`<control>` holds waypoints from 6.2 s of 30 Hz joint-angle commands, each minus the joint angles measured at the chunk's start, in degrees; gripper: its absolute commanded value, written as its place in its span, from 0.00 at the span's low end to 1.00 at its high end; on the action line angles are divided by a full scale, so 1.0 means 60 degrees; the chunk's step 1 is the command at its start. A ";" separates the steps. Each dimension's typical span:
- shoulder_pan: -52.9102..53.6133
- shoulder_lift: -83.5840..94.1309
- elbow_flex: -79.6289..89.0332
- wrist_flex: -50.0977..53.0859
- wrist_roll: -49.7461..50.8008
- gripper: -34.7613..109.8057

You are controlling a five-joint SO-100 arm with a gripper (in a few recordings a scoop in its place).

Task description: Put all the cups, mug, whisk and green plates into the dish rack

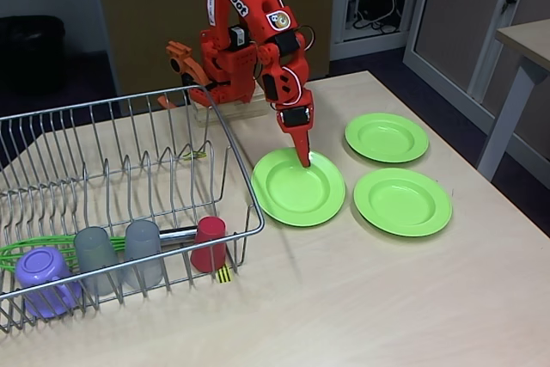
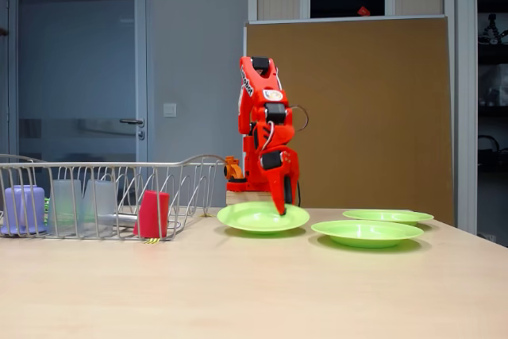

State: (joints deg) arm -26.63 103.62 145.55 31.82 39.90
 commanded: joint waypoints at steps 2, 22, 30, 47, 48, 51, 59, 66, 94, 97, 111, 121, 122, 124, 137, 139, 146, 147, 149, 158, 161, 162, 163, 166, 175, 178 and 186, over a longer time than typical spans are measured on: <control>-0.0527 0.0469 -0.1670 0.2373 -0.0498 0.24; -0.0308 -0.0249 -0.7119 0.6973 -0.2300 0.24; 0.0059 -0.0161 -0.9067 0.8364 -0.4014 0.24; 0.1465 0.0513 -1.1719 0.9170 -0.8584 0.24; 0.1729 0.0615 -1.1777 0.9185 -0.8716 0.24; 0.2710 0.1011 -1.1792 0.9170 -0.9053 0.24; 0.5991 0.1743 -1.1719 0.9302 -0.9595 0.24; 0.8862 0.1670 -1.0767 0.8906 -0.8350 0.24; 1.2173 -0.1465 -1.0005 0.7236 -0.8657 0.24; 1.2363 -0.1685 -1.0137 0.7222 -0.8774 0.24; 1.3315 -0.2710 -1.1367 0.7427 -0.9624 0.24; 1.3447 -0.2813 -1.0693 0.7339 -0.9844 0.24; 1.3403 -0.2725 -1.0430 0.7280 -0.9858 0.24; 1.3301 -0.2476 -0.9844 0.7148 -0.9844 0.24; 1.2290 -0.0293 -0.6445 0.6548 -1.0049 0.34; 1.2261 -0.0117 -0.6328 0.6709 -1.0107 0.36; 1.2363 0.0527 -0.6328 0.7295 -1.0298 0.38; 1.2437 0.0688 -0.6343 0.7397 -1.0356 0.38; 1.2627 0.0967 -0.6489 0.7690 -1.0532 0.38; 1.3052 0.1699 -0.6709 0.8276 -1.0986 0.38; 1.3022 0.1567 -0.6636 0.8101 -1.0986 0.38; 1.3022 0.1523 -0.6592 0.7998 -1.0986 0.37; 1.3022 0.1436 -0.6577 0.7881 -1.0986 0.37; 1.3022 0.0981 -0.6709 0.7603 -1.1191 0.37; 1.3315 -0.0967 -0.7573 0.7104 -1.1558 0.40; 1.3389 -0.1465 -0.7881 0.7090 -1.1704 0.42; 1.3770 -0.2578 -0.9053 0.7251 -1.1982 0.45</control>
State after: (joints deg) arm 54.84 89.56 93.34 74.53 -30.32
